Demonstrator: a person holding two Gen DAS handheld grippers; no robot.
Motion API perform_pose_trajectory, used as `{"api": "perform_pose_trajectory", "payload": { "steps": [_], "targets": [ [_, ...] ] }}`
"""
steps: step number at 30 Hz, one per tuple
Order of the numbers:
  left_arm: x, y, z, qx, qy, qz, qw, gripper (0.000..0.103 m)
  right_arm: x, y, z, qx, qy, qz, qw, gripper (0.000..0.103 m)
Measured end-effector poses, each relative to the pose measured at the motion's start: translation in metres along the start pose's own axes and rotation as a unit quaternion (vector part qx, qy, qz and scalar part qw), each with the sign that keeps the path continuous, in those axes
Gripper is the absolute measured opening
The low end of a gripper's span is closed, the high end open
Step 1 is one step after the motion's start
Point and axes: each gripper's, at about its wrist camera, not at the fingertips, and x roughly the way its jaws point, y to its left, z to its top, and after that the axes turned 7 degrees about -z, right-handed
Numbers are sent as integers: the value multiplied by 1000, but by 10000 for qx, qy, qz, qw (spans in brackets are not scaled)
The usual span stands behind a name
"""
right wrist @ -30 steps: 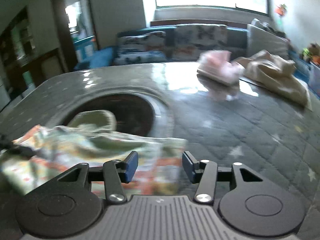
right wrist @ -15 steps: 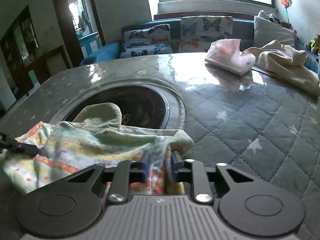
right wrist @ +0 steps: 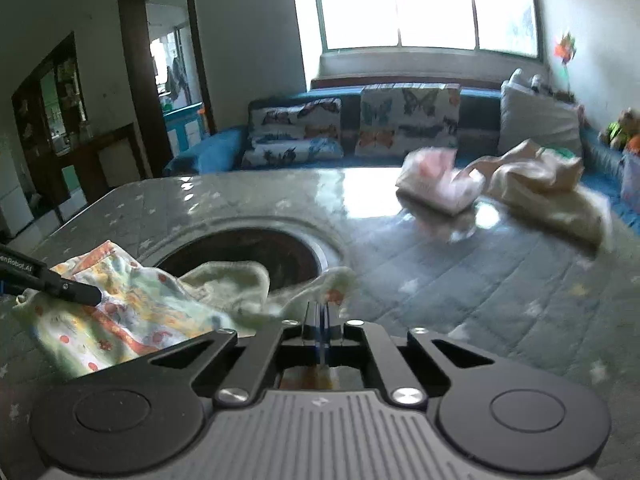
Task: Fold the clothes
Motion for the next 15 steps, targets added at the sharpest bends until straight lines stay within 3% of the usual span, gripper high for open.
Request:
{"api": "perform_pose_trajectory", "payload": {
  "steps": [5,8,9,10,11,15],
  "targets": [
    [7,-20,3,166,-1,-48,9999,12,-17,-25,1,280,96,-54,9995,1],
    [9,-22,1,214,13,19,9998,12,-11,-29,-9,381,311,20,9988,9],
    [9,-20,1,201,17,53,9998,12,-8,-30,-13,410,385,41,9984,15],
    [9,-18,1,172,18,79,9998,12,-3,-31,-17,505,462,57,9976,28],
    [8,-15,0,145,21,102,9998,12,3,-33,-21,632,541,71,9965,35],
    [7,-5,-1,65,48,196,9998,12,29,-42,-29,1155,762,283,9900,47]
  ]
}}
